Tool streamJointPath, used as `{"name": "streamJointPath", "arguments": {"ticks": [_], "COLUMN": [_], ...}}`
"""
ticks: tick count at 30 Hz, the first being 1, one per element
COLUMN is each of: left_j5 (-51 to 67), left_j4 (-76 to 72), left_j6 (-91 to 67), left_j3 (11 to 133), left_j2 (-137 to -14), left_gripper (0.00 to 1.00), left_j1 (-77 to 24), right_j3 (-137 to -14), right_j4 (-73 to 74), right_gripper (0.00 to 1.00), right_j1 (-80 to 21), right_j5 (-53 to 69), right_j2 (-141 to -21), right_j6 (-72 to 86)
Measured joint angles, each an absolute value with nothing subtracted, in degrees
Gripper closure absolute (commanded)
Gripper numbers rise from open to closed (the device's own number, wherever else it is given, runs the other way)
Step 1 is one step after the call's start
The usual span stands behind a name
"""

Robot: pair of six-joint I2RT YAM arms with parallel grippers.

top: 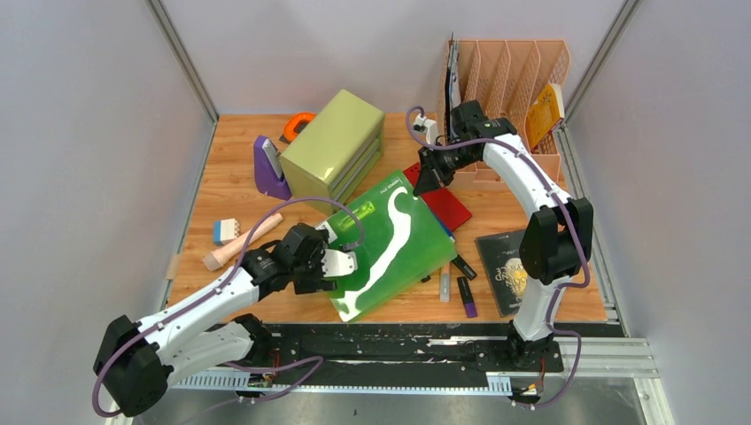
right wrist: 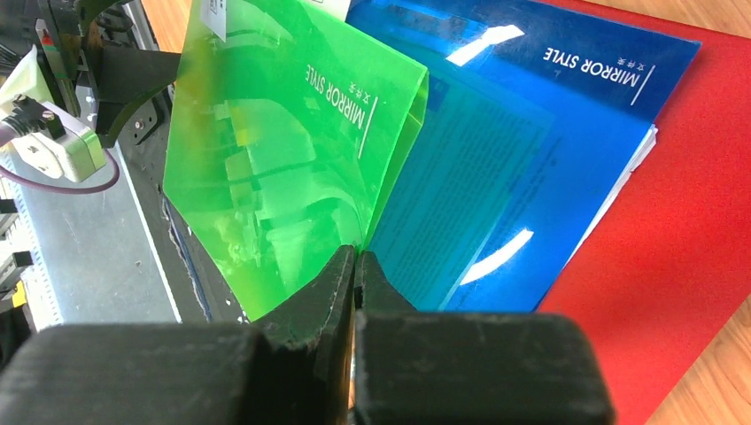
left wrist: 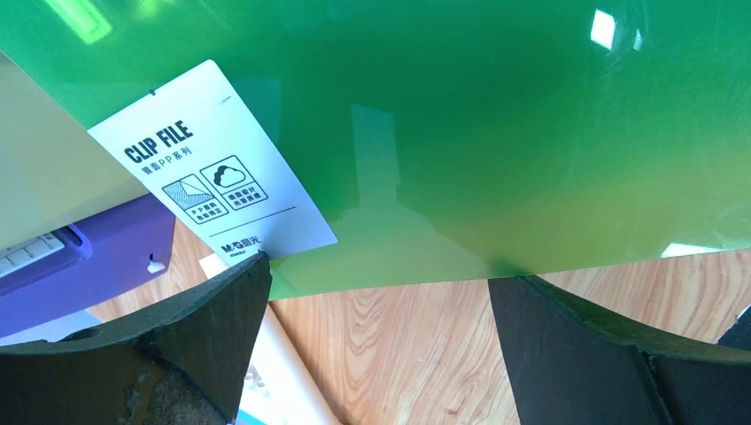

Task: Organize the desk
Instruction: Pick up the folder from the center of the board.

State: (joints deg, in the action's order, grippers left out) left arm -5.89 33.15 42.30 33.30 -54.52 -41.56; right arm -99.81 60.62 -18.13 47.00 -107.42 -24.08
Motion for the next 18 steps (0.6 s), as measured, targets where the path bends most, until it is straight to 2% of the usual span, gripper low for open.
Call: {"name": "streamJointPath", "arguments": {"ticks": [18], "left_j5": [-7.57], "left_j4": [30.85], "left_j6": [43.59], "left_j3": [29.02], "left_j2": [-54.59], "left_gripper": [0.00], "left_j1": [-41.60], "right_j3": [-99.83], "right_j4": [60.62], "right_gripper": [1.00], "right_j1": [-17.34], "right_j5": [48.25], "right_j2": [-107.48], "right_j6": [-22.20]}}
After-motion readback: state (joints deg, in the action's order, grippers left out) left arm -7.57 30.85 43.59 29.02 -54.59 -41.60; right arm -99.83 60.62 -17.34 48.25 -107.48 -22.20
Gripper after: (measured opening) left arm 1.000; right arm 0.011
